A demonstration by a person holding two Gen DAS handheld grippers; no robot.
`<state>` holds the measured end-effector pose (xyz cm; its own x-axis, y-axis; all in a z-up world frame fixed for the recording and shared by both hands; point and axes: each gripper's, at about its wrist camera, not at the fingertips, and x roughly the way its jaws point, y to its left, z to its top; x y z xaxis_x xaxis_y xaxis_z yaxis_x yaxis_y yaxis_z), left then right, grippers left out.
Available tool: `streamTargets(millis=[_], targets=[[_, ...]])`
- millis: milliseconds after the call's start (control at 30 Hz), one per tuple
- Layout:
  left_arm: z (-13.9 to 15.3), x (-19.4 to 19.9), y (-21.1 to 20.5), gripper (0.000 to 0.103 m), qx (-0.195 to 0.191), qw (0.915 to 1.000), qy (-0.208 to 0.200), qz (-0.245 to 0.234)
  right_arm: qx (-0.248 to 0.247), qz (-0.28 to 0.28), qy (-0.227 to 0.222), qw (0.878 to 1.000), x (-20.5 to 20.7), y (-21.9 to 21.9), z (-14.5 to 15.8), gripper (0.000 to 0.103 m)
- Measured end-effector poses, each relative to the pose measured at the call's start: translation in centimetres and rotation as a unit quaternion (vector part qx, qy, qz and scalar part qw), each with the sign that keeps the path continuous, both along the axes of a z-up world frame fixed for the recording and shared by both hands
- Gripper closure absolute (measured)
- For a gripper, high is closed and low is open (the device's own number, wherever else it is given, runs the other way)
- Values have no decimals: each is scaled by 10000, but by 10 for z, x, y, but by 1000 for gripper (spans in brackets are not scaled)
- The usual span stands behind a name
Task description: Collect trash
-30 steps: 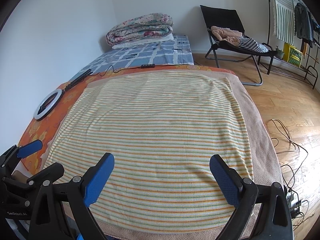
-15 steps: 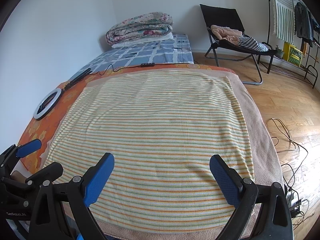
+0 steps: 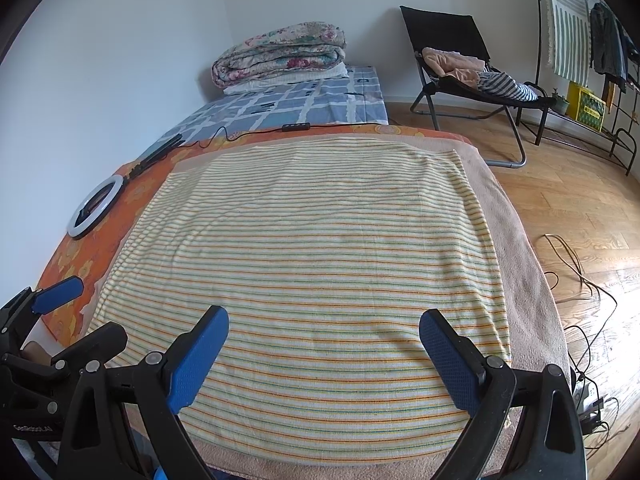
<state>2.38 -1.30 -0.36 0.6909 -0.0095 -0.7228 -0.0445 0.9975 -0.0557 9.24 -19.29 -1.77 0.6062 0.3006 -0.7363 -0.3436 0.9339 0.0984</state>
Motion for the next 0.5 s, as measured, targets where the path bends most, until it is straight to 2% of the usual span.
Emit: streamTargets(millis=[500], targets=[[0, -3, -1, 2, 51, 10000, -33, -20, -38, -20, 64, 10000, 1, 1, -4, 6]])
